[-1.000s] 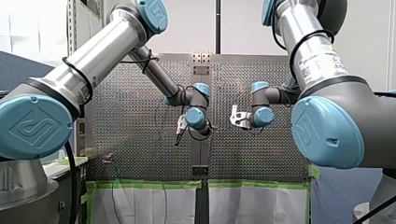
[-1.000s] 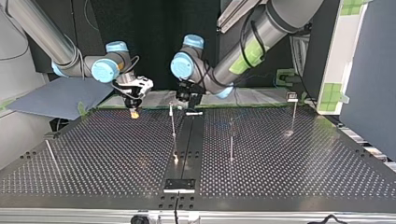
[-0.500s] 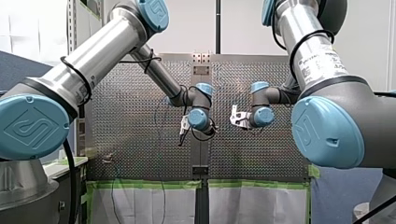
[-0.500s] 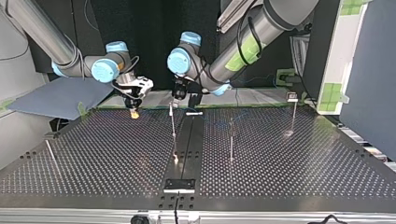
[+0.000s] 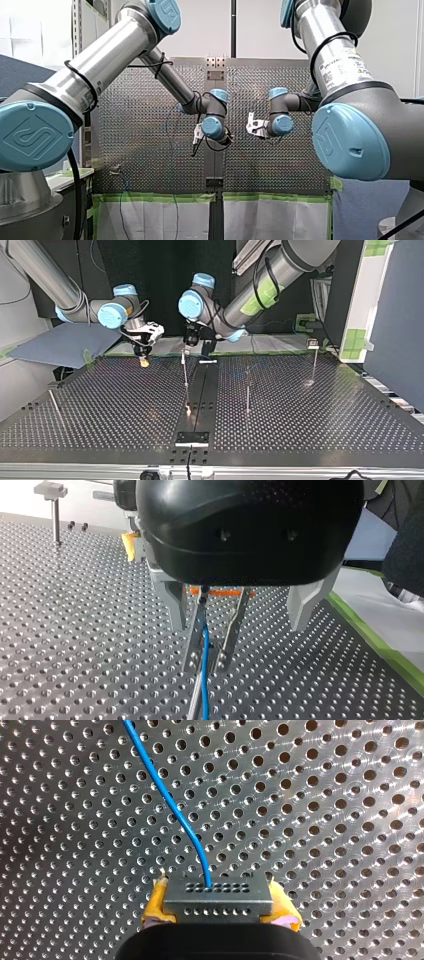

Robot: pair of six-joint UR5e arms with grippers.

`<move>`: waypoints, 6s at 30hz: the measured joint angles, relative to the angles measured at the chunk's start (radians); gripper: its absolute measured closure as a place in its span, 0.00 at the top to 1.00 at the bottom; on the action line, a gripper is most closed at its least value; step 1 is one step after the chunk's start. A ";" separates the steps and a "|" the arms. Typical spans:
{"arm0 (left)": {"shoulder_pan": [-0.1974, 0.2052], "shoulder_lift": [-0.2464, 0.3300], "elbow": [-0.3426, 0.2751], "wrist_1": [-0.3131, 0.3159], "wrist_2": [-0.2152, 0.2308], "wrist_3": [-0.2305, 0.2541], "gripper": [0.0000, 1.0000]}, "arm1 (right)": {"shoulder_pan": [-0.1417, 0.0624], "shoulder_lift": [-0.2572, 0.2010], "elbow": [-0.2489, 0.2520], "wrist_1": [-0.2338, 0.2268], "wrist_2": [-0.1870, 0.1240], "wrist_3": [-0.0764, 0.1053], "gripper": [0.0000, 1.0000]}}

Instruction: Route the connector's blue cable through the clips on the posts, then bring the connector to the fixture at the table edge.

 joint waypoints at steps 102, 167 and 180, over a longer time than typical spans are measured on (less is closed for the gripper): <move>-0.055 0.594 -0.592 0.496 -0.120 -0.337 1.00 | -0.014 0.000 0.000 0.017 -0.020 0.001 0.00; -0.022 0.534 -1.101 0.749 -0.097 -0.356 1.00 | -0.140 -0.196 -0.032 0.152 0.093 -0.022 0.00; -0.022 0.534 -1.186 0.739 -0.096 -0.356 1.00 | -0.237 -0.259 -0.033 0.129 0.090 -0.037 0.00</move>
